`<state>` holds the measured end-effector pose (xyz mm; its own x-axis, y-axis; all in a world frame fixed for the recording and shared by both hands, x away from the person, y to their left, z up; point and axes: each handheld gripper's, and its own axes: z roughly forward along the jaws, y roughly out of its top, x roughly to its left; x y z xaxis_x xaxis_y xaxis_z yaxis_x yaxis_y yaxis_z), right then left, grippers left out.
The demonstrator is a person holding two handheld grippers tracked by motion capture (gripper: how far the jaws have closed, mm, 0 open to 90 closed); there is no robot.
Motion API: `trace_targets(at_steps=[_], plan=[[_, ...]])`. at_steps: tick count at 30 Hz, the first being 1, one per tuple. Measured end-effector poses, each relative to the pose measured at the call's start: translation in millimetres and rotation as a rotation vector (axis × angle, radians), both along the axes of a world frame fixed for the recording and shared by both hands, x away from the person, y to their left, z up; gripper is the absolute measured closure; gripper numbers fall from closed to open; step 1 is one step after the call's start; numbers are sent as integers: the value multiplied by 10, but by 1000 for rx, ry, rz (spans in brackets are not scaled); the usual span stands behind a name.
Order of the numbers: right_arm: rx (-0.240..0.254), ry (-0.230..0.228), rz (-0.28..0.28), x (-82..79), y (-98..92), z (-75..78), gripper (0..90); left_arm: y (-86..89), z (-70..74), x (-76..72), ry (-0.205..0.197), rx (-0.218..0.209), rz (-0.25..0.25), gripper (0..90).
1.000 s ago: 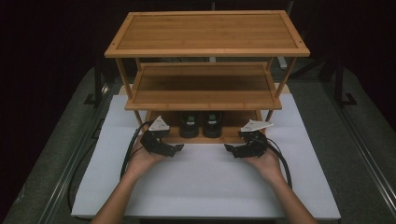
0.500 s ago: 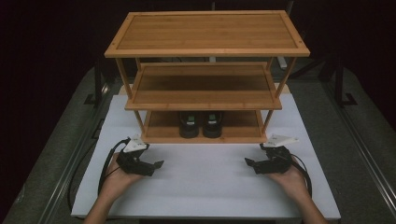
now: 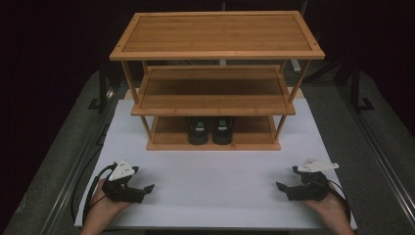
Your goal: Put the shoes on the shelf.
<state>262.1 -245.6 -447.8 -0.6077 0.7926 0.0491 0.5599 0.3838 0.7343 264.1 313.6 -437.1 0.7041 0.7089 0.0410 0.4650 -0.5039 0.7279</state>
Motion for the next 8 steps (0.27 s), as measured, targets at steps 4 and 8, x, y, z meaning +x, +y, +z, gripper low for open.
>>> trace_targets(at_steps=[4, 8], plan=[[-7, 12, -19, -53, -66, -34, 133, 8, -46, -22, 0, 21, -2, 120], [-27, 16, -20, -44, -64, -59, 123, -5, -82, -7, 4, 29, -6, 112]])
